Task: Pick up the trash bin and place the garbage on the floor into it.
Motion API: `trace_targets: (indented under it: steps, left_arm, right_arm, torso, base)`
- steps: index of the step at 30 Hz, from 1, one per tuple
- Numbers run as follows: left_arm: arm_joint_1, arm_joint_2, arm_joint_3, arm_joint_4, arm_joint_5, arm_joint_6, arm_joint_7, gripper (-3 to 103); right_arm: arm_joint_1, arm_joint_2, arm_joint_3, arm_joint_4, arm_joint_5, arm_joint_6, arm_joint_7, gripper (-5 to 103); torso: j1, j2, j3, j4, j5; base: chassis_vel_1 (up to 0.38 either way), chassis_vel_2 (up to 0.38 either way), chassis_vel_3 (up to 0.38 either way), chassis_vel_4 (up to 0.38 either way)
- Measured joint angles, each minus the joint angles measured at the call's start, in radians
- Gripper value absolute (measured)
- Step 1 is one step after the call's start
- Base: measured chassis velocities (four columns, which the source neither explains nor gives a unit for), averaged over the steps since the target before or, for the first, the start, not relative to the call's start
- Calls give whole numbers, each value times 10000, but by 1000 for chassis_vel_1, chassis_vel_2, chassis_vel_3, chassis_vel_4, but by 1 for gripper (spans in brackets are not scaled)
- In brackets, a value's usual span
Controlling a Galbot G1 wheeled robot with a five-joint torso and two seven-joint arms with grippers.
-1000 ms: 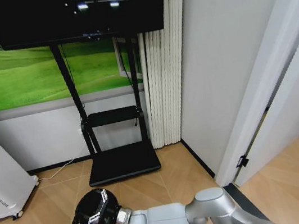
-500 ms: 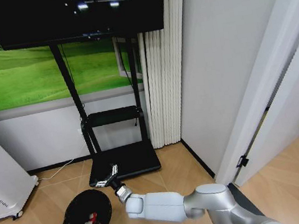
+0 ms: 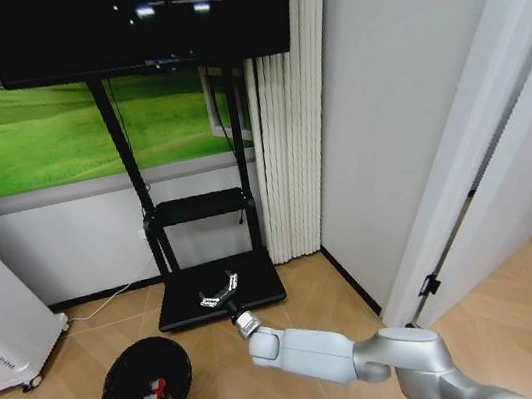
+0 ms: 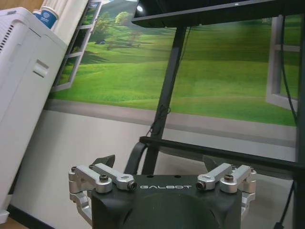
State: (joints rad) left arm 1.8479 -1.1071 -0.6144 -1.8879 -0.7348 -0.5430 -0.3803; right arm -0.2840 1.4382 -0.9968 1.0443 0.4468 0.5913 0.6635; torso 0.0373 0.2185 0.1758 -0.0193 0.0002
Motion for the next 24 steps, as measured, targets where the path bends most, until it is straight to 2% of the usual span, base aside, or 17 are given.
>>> trace_targets:
  steps: [7, 16, 24]
  left_arm:
    - [168, -237, 3, 0, 207, -11, -2, 8]
    - [386, -492, -49, 52, 328, -162, 159, 8]
    - [389, -513, -52, 117, 346, -214, 200, 8]
  right_arm:
    - [-192, 166, -39, -96, -396, 121, -102, 100]
    - [-524, 604, -226, -246, -511, 131, -88, 100]
    - [-657, 727, -463, -345, -752, -110, 180, 100]
  torso:
    - [-1, 3, -2, 1, -4]
    - [-4, 6, -6, 1, -4]
    - [-5, 5, -4, 0, 0]
  base:
    - [380, -11, -370, 1]
    - [521, 6, -518, -16]
    - [496, 176, -492, -195]
